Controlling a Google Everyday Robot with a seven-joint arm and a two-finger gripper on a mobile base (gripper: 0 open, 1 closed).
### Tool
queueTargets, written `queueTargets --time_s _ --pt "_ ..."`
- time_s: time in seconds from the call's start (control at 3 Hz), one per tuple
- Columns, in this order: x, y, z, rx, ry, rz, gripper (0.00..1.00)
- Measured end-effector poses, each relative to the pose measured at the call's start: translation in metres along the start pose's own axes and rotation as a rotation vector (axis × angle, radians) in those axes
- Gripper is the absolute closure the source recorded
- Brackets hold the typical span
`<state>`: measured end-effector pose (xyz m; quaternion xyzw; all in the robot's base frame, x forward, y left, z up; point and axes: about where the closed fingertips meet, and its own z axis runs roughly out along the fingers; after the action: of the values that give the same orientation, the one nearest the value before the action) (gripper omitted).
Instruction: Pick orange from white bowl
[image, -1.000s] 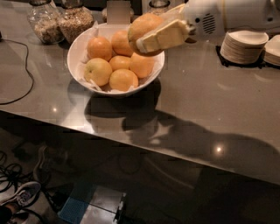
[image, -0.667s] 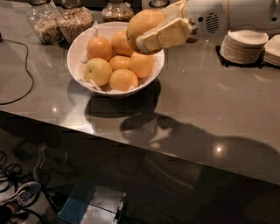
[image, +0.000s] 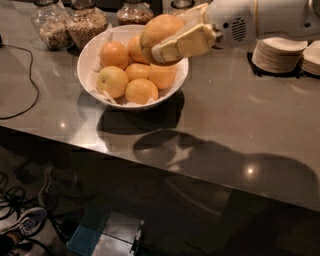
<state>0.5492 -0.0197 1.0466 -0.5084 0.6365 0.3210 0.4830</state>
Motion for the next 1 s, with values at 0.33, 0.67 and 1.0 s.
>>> queueTargets --time_s 0.33,0.67,1.0 --pt "-0.004 0.039 0.002 -0.132 -0.078 -0.003 1.00" --pt "-0.022 0.087 -0.007 -0.239 -0.181 -0.030 1.00" --pt "-0.029 0.122 -0.016 -0.310 -0.232 -0.035 1.00"
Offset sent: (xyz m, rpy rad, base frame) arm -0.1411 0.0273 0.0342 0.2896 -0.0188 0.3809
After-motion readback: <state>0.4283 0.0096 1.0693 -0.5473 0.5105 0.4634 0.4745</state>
